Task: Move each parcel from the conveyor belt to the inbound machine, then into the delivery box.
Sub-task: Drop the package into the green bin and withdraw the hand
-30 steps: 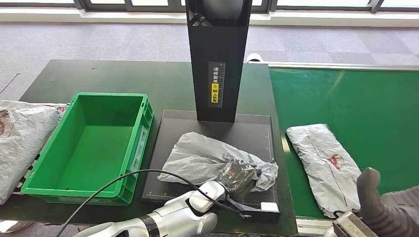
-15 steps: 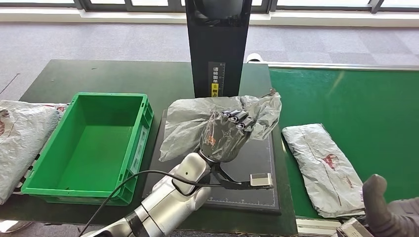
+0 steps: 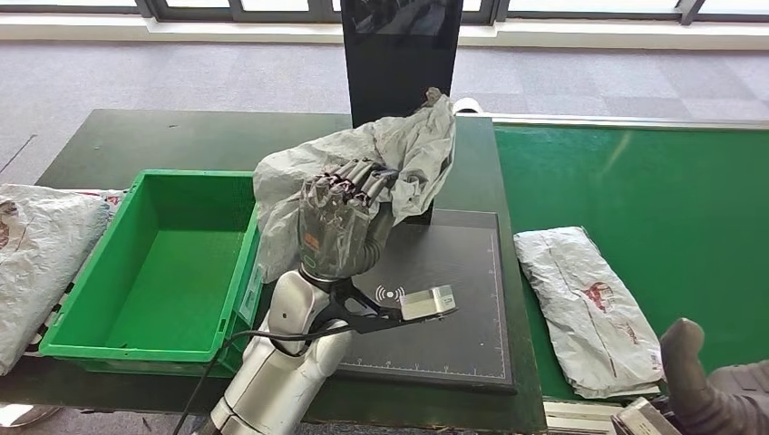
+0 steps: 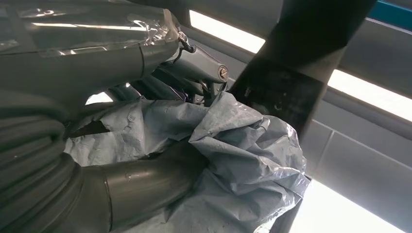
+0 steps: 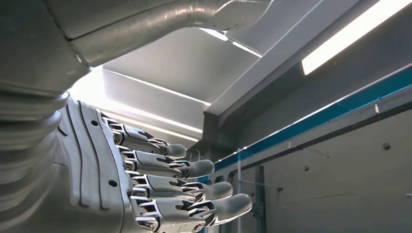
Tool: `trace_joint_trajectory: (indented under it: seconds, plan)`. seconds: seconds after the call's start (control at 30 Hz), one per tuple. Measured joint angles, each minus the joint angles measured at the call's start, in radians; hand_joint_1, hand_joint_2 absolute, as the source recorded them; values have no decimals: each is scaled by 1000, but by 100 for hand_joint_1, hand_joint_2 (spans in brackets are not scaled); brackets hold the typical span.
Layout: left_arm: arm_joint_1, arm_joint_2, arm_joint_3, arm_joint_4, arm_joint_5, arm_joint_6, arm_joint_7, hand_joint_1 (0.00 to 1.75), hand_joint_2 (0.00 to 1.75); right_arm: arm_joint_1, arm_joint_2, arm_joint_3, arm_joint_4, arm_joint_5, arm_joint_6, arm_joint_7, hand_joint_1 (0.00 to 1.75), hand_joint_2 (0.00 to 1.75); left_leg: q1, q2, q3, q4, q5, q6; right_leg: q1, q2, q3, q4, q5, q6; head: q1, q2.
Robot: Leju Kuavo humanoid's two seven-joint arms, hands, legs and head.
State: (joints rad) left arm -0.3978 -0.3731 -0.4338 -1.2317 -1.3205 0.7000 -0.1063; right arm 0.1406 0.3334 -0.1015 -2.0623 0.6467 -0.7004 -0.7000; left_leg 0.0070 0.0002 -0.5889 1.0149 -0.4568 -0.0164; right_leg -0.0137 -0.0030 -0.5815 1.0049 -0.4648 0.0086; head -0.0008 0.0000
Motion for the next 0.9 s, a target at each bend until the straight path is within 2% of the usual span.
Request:
trace_joint_trajectory:
  seconds: [0.17,0.43,0.9]
  plan:
    - [3,0,115,6,27,0,-23,175,175,1,0,0,0,-4,0,0,0,175,0,0,1,0,0,0,0,0,0,0,0,0,0,0]
    - [1,0,305,93,8,0,-35,175,175,17,1,0,0,-6,0,0,0,175,0,0,0,0,0,0,0,0,0,0,0,0,0,0]
    - [-6,0,390,154,-22,0,-13,175,175,22,3,0,0,-3,0,0,0,175,0,0,0,0,0,0,0,0,0,0,0,0,0,0]
